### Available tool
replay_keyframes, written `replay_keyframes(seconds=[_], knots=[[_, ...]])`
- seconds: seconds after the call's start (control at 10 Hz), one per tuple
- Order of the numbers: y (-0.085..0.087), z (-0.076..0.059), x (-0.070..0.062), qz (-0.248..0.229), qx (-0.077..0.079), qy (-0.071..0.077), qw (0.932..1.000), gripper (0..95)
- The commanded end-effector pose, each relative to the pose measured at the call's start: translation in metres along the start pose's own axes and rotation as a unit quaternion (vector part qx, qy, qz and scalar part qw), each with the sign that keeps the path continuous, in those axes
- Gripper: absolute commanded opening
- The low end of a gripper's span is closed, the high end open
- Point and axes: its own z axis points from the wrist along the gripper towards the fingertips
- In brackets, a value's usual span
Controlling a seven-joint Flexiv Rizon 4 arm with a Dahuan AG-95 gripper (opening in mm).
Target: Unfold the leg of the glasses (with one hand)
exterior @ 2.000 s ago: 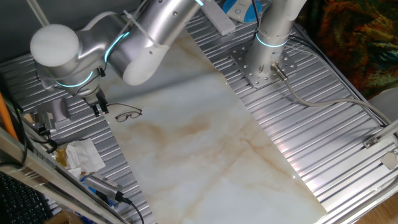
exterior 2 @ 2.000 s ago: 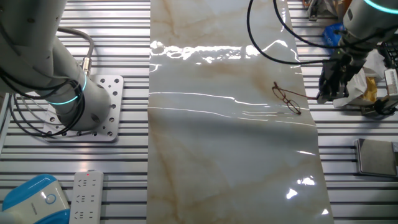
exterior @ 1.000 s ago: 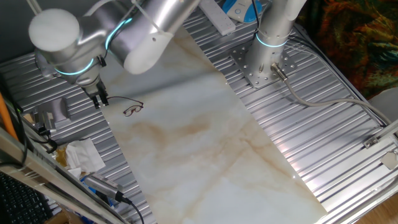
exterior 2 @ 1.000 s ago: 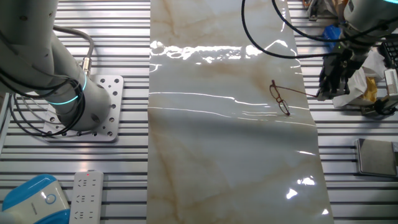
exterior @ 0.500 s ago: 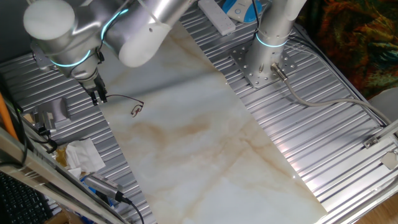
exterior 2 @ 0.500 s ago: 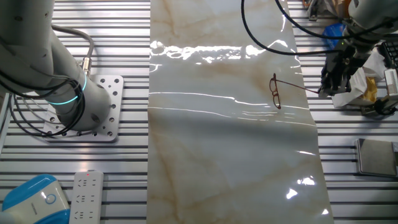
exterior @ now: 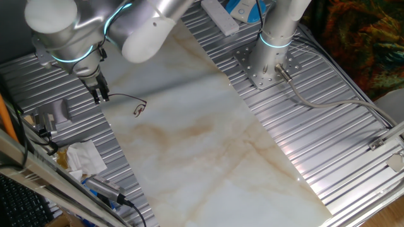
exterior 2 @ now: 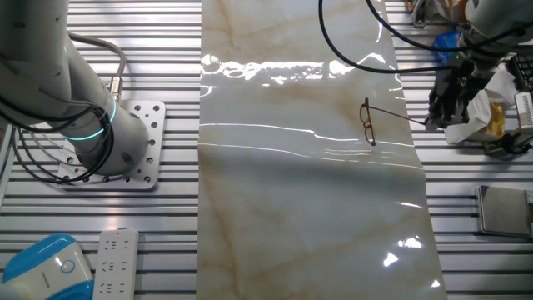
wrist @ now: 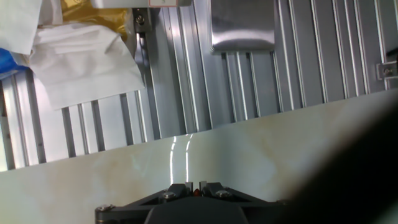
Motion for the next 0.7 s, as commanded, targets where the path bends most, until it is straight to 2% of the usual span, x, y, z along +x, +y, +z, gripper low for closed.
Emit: replay_keyframes(seconds=[0.1,0.4,0.5,0.7], knots=[[-0.0016,0.0000,0.0015,0.006,-0.009,-0.002,0.9999,0.0],[-0.0022,-0.0001,0.0020,0.006,-0.010,-0.001,0.9999,0.0],[-0.0022,-0.0001,0.0020,0.014,-0.030,0.004,0.9994,0.0],[-0.0016,0.0000,0.0015,0.011,-0.033,0.005,0.9994,0.0]])
